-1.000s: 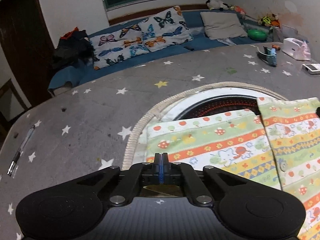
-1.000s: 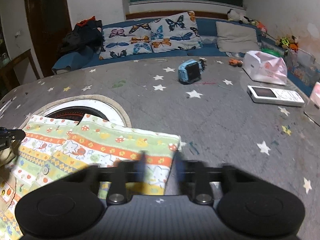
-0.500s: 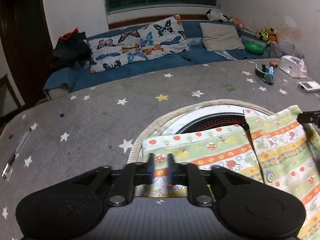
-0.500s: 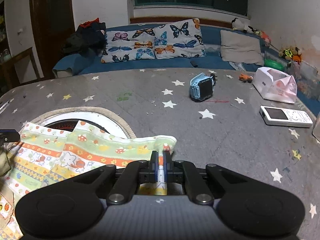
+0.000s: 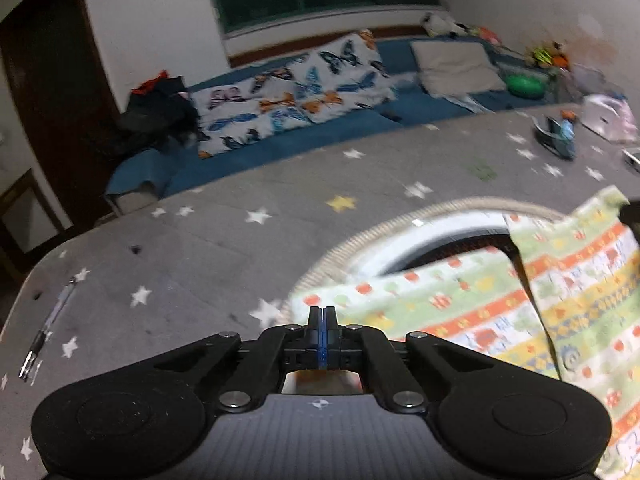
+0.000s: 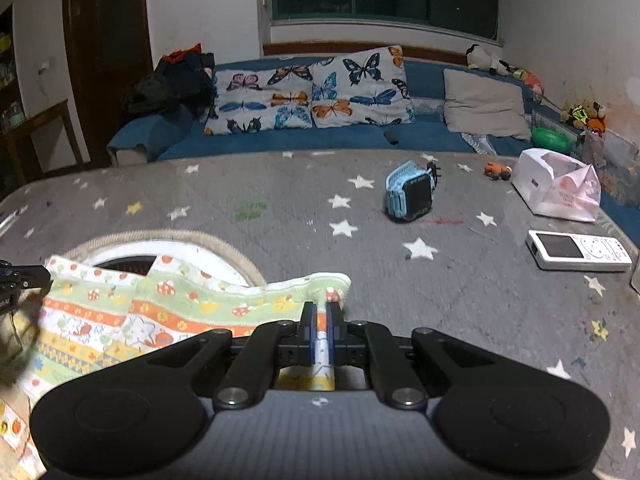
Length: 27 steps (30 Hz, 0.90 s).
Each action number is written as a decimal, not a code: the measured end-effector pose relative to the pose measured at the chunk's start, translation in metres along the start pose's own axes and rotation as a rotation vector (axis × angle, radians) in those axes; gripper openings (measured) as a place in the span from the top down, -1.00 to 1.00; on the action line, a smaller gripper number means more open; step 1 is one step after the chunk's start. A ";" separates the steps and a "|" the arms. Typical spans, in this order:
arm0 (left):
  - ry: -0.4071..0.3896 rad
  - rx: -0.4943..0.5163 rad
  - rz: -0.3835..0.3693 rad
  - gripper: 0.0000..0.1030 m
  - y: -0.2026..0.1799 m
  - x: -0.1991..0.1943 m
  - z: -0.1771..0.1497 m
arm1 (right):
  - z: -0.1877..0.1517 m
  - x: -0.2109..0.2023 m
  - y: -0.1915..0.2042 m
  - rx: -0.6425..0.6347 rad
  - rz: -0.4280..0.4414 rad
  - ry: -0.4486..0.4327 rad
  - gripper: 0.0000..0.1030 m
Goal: Fold clothes
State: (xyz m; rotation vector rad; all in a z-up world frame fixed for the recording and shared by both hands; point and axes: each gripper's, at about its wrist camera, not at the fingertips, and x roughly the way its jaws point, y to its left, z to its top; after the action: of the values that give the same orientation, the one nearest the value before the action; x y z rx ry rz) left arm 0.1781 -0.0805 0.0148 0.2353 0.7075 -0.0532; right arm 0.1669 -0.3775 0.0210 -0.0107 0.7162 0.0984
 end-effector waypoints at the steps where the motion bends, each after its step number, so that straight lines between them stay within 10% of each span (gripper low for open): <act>1: 0.008 -0.004 0.006 1.00 0.002 0.002 0.001 | 0.001 0.003 0.001 -0.003 0.002 0.005 0.90; 10: 0.013 -0.046 -0.060 0.92 0.001 -0.033 -0.006 | -0.013 -0.037 -0.007 0.021 -0.024 -0.006 0.46; 27: -0.021 0.146 -0.360 0.75 -0.108 -0.155 -0.093 | -0.137 -0.170 -0.041 0.013 -0.204 0.011 0.35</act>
State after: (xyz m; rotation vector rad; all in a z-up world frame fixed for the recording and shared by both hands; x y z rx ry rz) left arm -0.0131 -0.1687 0.0260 0.2446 0.7187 -0.4513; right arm -0.0464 -0.4385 0.0282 -0.0718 0.7234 -0.1015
